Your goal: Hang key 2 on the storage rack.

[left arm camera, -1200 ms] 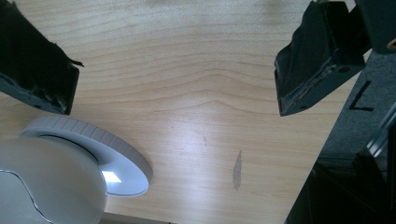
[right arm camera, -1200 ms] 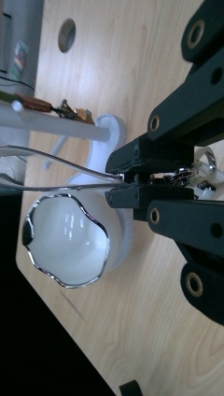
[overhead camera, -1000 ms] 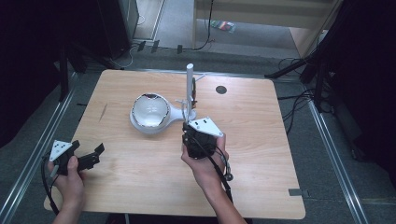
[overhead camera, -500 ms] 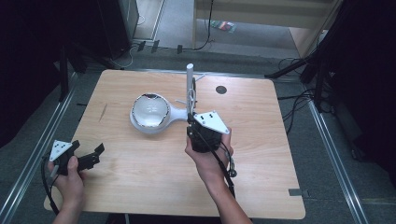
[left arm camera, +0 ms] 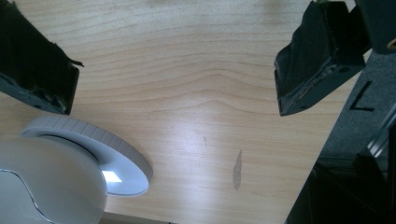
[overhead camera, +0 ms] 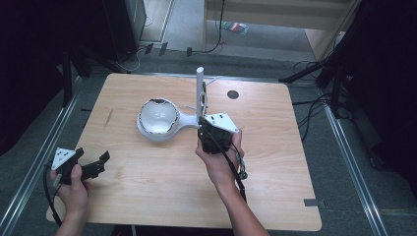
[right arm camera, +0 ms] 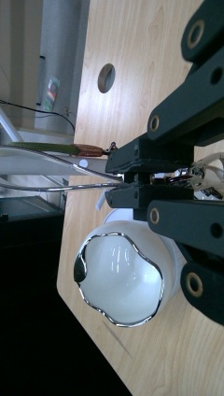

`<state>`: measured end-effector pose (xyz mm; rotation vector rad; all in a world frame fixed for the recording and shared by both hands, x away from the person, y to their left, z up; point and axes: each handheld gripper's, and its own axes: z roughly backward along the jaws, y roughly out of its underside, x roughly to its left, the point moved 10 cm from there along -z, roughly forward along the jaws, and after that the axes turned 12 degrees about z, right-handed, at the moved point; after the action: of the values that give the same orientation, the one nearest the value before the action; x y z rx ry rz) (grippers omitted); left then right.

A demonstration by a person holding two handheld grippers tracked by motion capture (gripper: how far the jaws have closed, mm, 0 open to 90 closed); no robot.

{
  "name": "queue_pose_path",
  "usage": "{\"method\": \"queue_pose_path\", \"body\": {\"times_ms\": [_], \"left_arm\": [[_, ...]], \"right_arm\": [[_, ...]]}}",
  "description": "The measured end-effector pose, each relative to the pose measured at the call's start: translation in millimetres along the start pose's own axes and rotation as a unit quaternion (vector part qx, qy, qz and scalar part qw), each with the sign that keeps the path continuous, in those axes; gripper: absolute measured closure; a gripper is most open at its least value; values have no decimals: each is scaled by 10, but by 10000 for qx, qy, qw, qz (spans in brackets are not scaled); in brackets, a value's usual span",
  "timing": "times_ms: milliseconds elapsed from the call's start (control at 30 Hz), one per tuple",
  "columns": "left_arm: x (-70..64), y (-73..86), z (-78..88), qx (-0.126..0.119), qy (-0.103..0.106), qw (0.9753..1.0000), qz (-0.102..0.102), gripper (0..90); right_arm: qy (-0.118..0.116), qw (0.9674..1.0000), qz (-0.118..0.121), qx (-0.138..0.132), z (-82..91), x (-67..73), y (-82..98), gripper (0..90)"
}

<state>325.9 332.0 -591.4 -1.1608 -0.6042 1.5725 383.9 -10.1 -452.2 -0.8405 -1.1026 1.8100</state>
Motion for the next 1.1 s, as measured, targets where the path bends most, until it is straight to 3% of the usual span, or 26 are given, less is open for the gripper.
{"method": "queue_pose_path", "body": {"times_ms": [1100], "left_arm": [[3, 1, 1, 9, 21, 10000, 11, 1]], "right_arm": [[-71, 9985, -105, 537, -400, -25, 253, 837]]}}
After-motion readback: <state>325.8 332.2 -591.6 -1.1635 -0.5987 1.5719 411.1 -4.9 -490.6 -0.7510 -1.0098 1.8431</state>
